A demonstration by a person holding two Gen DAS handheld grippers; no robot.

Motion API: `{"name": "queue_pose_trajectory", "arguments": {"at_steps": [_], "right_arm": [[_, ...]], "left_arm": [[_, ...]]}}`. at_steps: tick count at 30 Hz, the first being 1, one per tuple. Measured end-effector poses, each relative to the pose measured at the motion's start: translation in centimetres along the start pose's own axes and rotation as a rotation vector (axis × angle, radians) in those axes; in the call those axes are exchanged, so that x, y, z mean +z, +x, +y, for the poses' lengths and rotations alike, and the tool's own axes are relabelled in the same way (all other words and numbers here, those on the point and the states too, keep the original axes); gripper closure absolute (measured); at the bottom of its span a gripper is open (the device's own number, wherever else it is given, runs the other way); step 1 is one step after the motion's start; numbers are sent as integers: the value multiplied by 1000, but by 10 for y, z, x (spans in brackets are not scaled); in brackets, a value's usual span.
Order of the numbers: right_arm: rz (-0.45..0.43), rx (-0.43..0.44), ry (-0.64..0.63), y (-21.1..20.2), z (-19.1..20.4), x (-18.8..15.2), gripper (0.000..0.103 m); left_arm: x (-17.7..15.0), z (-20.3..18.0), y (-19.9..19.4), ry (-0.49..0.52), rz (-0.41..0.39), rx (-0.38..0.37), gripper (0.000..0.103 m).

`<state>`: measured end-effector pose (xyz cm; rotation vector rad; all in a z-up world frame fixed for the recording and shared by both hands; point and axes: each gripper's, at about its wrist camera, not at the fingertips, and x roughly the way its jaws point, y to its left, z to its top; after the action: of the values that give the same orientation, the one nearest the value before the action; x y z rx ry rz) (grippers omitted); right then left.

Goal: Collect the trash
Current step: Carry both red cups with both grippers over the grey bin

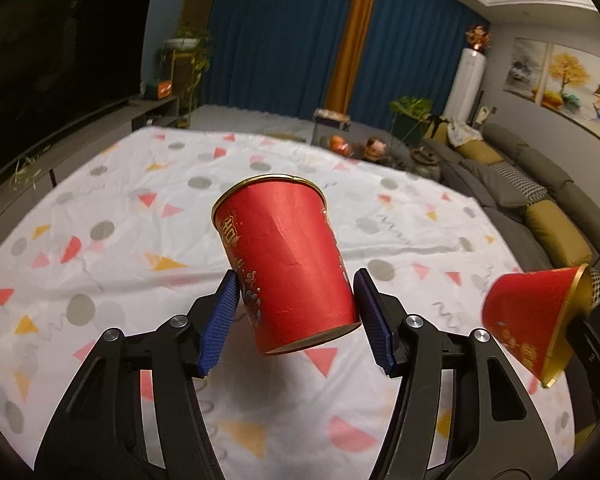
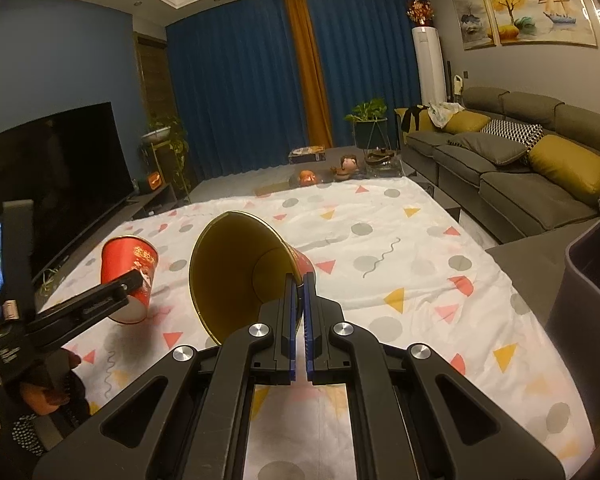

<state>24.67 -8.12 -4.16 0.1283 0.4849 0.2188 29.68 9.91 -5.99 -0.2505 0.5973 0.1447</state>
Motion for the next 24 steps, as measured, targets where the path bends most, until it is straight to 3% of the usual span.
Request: {"name": "queue_pose_trajectory", "arguments": {"at_steps": [13,19,24], "right_arm": [[-82,-50,22,-70,-41,11,99],[-114,-122,41,-107,-81,11,99],[-149,-231,73,-139,-130,8,99]], "left_arm": [[-12,-85,-82,144,-108,-163,45],[-26,-146,-103,214,-113,-277,45],[-43,-210,-115,283,-113,-396,45]]}}
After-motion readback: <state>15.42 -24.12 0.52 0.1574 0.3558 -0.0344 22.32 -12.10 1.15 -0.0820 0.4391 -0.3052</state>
